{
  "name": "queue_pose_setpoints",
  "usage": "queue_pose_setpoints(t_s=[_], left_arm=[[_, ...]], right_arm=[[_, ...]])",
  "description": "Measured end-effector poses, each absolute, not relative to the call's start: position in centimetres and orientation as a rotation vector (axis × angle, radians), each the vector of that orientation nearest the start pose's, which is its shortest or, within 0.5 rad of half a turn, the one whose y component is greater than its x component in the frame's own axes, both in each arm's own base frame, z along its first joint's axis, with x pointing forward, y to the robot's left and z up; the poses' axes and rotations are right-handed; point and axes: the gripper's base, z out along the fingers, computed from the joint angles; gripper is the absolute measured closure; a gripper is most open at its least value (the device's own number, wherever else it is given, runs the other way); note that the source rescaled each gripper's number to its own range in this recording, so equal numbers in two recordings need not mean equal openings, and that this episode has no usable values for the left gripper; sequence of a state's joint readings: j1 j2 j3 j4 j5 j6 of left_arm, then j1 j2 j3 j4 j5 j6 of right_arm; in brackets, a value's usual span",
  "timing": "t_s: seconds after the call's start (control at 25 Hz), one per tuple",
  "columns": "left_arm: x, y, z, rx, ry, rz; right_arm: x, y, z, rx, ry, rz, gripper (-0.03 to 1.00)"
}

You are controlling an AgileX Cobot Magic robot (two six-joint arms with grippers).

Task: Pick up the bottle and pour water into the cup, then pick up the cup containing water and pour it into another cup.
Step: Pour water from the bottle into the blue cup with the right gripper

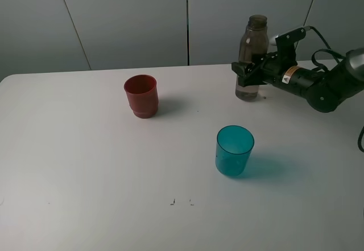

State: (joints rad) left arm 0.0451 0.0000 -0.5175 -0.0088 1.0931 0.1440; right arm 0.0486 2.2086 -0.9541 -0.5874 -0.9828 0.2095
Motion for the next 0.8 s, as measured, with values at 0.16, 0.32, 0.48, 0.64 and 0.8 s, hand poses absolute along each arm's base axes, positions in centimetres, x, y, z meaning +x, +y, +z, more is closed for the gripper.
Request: queue_pose_setpoints(t_s=[0.16,0.32,0.48,0.64,0.8], left_arm=[[-0.8,-0.1,27.9,0.103,2.058,0.106],[-0.8,-0.1,27.9,0.103,2.058,0.106],[-0.8,-0.1,27.9,0.103,2.058,0.106],[-0.8,-0.1,27.9,0.103,2.058,0.106],[-0.8,-0.1,27.9,0.103,2.058,0.106]], right_arm=[[37.7,5.3,9.9,-0.509,1.746,0.342,0.92],[35.3,4.6,11.3,-0.515,1.742,0.318,0.92],[33.1,4.1,12.0,-0.53,1.716,0.307,0.92],[31.0,4.1,11.8,-0.585,1.695,0.277,0.92],[29.3,4.2,11.1,-0.647,1.695,0.247,0.92]])
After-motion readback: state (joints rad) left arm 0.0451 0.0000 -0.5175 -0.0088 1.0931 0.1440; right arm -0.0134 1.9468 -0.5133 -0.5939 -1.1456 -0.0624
